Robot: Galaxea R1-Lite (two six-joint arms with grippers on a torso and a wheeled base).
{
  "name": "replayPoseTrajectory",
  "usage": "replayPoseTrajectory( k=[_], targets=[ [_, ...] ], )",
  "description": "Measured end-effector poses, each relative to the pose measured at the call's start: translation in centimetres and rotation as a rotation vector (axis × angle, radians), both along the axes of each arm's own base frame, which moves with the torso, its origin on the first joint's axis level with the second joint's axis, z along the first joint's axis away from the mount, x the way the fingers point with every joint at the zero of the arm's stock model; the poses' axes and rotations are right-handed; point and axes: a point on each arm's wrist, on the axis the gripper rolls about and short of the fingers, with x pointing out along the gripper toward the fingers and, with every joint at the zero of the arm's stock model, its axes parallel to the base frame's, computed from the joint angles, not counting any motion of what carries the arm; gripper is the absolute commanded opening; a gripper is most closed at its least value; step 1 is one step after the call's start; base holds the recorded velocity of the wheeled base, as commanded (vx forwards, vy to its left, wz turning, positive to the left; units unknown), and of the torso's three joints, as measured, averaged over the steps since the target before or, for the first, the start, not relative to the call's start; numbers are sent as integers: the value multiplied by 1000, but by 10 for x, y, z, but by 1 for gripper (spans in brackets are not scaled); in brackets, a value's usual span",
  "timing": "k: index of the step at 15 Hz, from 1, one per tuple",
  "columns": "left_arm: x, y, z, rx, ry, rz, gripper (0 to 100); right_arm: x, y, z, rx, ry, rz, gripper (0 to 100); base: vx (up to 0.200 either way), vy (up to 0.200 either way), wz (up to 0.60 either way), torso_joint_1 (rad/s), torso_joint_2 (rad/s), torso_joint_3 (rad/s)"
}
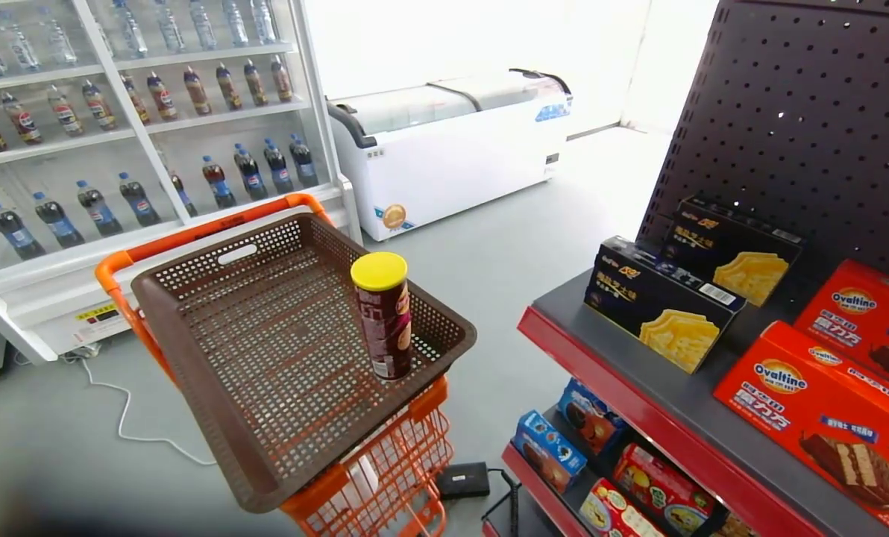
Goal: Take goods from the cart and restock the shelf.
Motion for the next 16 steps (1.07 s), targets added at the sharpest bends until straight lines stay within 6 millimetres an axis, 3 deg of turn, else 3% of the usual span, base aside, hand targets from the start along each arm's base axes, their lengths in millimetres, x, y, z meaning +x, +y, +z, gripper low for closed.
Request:
replayPoseTrajectory(
  k=[3, 7, 11, 16],
  targets=[
    [39, -2, 32, 12, 107, -36, 100, 0, 0, 0, 0, 1, 0, 100, 0, 0, 0, 0, 0, 0],
    [120, -15, 52, 6, 127, -114, 100, 0, 0, 0, 0, 0, -1, 100, 0, 0, 0, 0, 0, 0],
    [189, -51, 43, -2, 84, -260, 100, 0, 0, 0, 0, 1, 0, 100, 0, 0, 0, 0, 0, 0],
    [246, -81, 7, 2, 114, -311, 100, 0, 0, 0, 0, 1, 0, 100, 0, 0, 0, 0, 0, 0]
  ],
)
